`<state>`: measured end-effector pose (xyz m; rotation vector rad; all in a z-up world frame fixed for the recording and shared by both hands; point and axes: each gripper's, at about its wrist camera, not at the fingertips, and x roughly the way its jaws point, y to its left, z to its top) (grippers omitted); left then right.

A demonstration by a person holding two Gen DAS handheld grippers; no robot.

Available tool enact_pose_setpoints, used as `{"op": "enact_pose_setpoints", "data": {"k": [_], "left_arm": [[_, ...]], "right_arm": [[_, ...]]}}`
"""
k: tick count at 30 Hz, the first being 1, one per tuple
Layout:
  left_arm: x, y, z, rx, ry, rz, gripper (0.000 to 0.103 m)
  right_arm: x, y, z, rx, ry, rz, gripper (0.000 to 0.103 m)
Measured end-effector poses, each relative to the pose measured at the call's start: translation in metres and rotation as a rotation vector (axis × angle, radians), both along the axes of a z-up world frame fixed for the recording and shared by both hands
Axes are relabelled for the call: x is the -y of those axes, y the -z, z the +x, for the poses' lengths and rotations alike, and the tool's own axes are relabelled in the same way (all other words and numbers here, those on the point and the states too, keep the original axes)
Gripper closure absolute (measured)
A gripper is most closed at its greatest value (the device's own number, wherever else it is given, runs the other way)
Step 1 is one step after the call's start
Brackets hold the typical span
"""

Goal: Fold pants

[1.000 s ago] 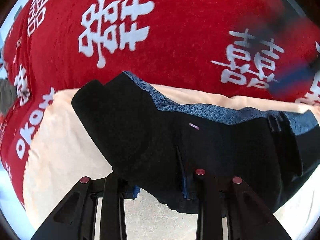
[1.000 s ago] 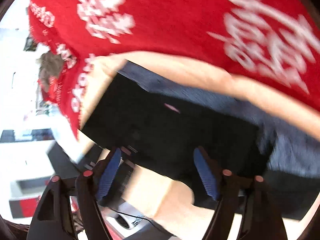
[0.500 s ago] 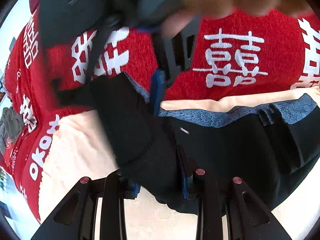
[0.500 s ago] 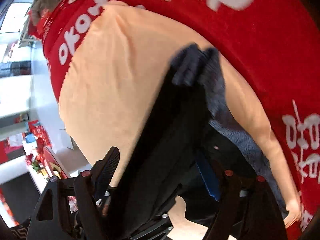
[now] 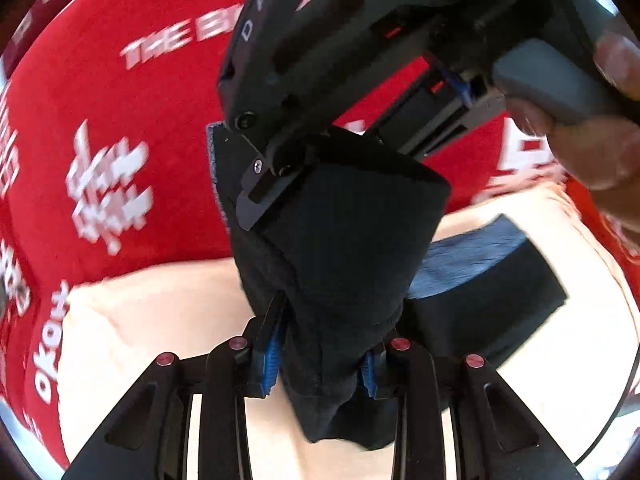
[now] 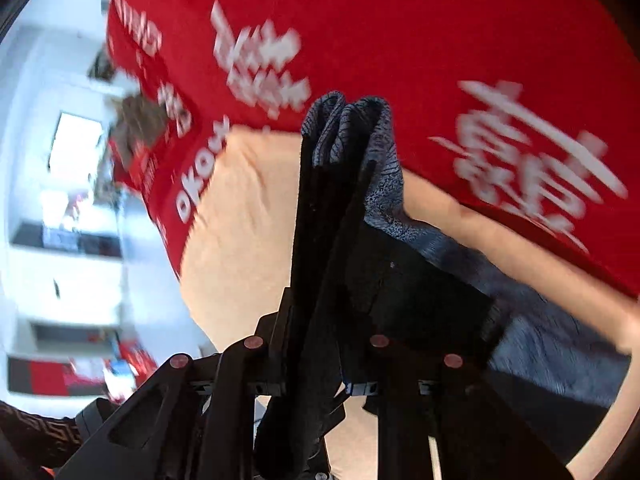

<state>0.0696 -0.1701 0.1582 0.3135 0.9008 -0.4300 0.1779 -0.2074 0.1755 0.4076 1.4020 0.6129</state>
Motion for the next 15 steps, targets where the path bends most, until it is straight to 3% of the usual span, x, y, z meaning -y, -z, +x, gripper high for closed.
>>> {"op": "enact_pose_setpoints", "data": {"k": [8, 15], "left_arm": [[0.111, 0.007, -0.036, -0.033, 0.177, 0.038, 0.071], [0.189, 0.071, -0.066, -0.097, 0.268, 0.172, 0.071]], "right_arm": [[0.13, 0.012, -0.059, 0.001, 0.247, 0.049, 0.082], [0.205, 0.08, -0.102, -0.073, 0.348, 0.023, 0.083]]}}
